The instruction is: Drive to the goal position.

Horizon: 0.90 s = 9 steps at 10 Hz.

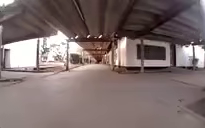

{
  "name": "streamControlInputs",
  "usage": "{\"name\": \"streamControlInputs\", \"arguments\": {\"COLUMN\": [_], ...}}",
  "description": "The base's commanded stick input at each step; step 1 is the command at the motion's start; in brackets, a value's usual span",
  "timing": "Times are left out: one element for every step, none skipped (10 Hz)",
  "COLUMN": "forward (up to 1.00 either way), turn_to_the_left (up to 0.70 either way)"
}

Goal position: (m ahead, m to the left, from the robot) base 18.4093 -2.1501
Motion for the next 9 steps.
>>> {"name": "streamControlInputs", "arguments": {"forward": [0.7,0.7,0.7,0.7,0.7,0.7,0.7,0.7,0.7], "turn_to_the_left": [0.0,0.0,0.0,0.0,0.0,0.0,0.0,0.0,0.0]}}
